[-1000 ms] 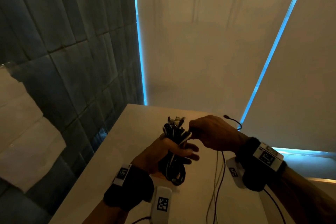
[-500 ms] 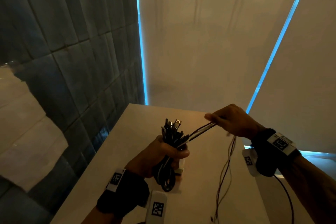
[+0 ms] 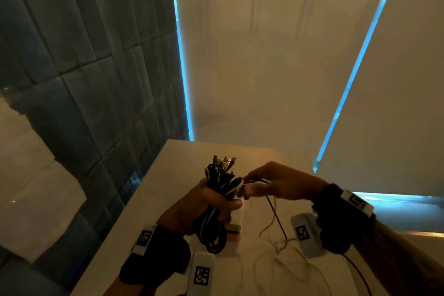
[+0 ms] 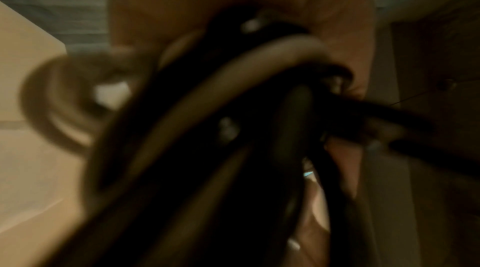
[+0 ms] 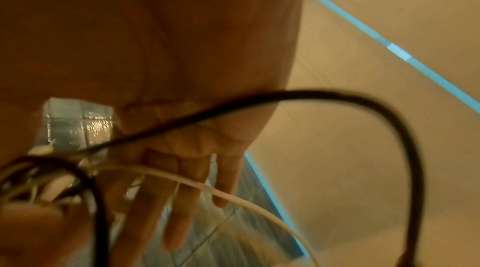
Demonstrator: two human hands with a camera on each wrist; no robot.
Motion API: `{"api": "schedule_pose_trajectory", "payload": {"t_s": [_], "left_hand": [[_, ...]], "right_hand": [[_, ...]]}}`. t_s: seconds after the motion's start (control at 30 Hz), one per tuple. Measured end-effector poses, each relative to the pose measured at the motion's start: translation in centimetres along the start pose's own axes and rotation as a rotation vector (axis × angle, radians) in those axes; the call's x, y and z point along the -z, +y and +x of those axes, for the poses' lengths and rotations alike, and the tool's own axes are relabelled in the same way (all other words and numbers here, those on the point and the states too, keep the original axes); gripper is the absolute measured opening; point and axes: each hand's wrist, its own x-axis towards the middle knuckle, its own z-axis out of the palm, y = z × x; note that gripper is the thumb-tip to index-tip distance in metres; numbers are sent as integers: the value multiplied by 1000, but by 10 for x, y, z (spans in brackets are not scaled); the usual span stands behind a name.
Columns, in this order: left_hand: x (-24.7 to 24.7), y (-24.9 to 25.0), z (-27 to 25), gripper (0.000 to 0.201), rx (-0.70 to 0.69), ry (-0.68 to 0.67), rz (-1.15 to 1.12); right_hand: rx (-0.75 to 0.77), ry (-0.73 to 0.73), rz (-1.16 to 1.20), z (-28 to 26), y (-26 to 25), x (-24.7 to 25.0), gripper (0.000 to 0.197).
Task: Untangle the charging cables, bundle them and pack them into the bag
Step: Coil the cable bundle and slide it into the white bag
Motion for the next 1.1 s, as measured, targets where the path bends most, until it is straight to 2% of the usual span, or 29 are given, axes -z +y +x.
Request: {"api": "schedule_pose_trajectory", "payload": {"t_s": [0.07, 0.17, 0.27, 0.43, 0.57, 0.63, 0.7, 0.77, 0.87, 1.0, 1.1], "left_hand": [[5, 1, -2, 19, 5, 30, -10], [16, -1, -3, 31, 28, 69, 2], [24, -7, -4, 30, 24, 69, -60], [31, -18, -2, 42, 17, 120, -88], [27, -21, 1, 29, 41, 169, -95], [25, -23, 4, 30, 59, 207, -98], [22, -26, 7, 31, 68, 234, -129], [20, -29, 10, 28, 72, 256, -166], [17, -33, 14, 26, 68, 257, -235], [17, -35, 16, 44, 50, 222, -395], [17, -36, 14, 44, 20, 183, -496]], "right_hand": [[41, -2, 233, 1, 8, -15, 41], [34, 23, 544, -5, 18, -21, 36], [-66, 37, 635, -9, 31, -14, 40], [-211, 83, 669, -18, 42, -3, 40], [-195, 331, 588, -14, 27, -6, 37], [-181, 492, 540, -8, 17, -9, 38], [-166, 638, 412, -1, 4, -12, 37], [-122, 726, 217, 6, -10, -18, 34], [-10, 742, 16, 13, -33, -31, 27], [156, 678, -234, 21, -44, -54, 20], [198, 636, -349, 22, -44, -66, 14]]}}
